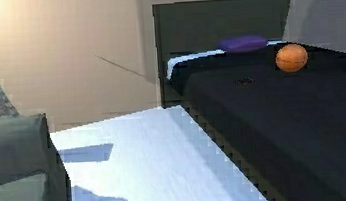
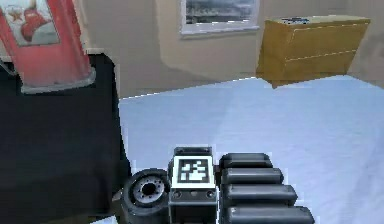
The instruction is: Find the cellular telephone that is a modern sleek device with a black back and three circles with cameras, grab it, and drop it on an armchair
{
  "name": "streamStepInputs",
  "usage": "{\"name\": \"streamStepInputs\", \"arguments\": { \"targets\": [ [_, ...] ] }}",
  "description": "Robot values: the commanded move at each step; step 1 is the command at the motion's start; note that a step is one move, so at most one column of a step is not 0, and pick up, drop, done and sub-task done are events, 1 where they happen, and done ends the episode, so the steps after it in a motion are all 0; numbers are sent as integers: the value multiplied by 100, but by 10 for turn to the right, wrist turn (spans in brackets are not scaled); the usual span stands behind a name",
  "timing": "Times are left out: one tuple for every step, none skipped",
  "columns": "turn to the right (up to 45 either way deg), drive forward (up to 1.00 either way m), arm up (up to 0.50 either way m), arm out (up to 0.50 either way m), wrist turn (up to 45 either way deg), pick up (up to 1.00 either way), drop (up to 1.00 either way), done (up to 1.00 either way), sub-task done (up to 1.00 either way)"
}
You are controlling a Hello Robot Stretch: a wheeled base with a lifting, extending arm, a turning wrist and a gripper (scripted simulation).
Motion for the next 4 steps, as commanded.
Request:
{"name": "streamStepInputs", "arguments": {
  "targets": [
    [-210,0,0,0,0,0,0,0,0],
    [0,90,0,0,0,0,0,0,0],
    [450,0,0,0,0,0,0,0,0],
    [450,0,0,0,0,0,0,0,0]
  ]
}}
